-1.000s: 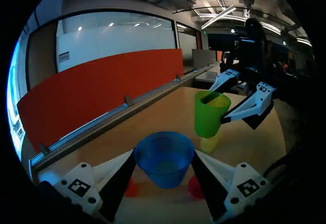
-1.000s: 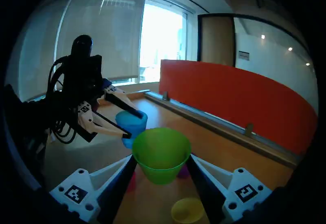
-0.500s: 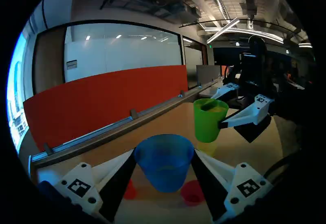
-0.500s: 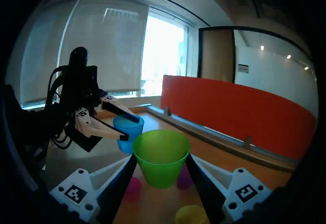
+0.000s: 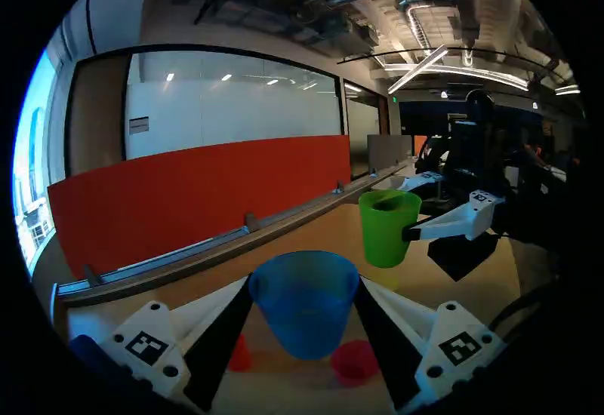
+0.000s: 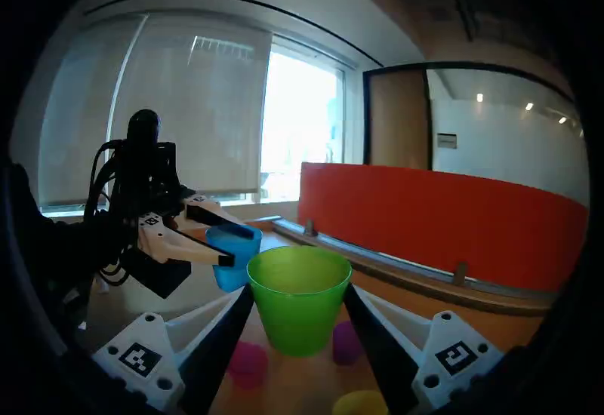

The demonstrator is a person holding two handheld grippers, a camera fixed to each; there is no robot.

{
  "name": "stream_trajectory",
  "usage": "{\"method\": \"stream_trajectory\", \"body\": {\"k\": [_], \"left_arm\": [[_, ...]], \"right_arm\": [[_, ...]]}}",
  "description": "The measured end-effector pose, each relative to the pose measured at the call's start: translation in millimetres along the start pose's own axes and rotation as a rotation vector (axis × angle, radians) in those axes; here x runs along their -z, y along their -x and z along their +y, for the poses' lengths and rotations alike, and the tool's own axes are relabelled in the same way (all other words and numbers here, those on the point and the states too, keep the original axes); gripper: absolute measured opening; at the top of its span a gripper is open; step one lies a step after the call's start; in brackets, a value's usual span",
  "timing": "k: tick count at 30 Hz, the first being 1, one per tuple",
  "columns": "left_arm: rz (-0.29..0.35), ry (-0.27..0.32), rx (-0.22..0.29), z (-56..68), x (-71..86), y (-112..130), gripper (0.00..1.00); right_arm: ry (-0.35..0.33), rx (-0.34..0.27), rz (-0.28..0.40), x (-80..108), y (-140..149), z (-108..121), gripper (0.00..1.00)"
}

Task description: Pour water

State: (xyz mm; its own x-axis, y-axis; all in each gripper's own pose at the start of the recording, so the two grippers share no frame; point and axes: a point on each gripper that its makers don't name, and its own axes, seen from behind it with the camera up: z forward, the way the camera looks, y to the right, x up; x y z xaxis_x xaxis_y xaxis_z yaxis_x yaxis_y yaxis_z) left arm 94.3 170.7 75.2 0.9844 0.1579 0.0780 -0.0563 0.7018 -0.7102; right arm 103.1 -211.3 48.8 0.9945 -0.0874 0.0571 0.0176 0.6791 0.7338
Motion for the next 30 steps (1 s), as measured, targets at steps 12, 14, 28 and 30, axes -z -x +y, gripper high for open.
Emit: {"method": "stream_trajectory", "body": {"k": [12, 14, 28, 30], "left_arm": [[0.039, -0.002, 0.002, 0.8, 1.4, -6.9, 0.89], [0.046, -0.002, 0.007, 0.7, 1.2, -8.2, 0.89], [0.083, -0.030, -0.036, -6.7, 1.5, -22.1, 0.89], [0.088, -0.032, -0.043, -7.4, 1.2, -25.0, 0.89]], "right_arm": [[-0.003, 0.012, 0.030, -0.8, -5.0, -2.2, 0.90], [-0.005, 0.011, 0.031, -1.2, -6.0, -2.8, 0.90], [-0.028, 0.012, 0.019, -6.4, 0.3, -6.5, 0.90], [-0.034, 0.009, 0.017, -7.0, 1.6, -8.3, 0.90]]}}
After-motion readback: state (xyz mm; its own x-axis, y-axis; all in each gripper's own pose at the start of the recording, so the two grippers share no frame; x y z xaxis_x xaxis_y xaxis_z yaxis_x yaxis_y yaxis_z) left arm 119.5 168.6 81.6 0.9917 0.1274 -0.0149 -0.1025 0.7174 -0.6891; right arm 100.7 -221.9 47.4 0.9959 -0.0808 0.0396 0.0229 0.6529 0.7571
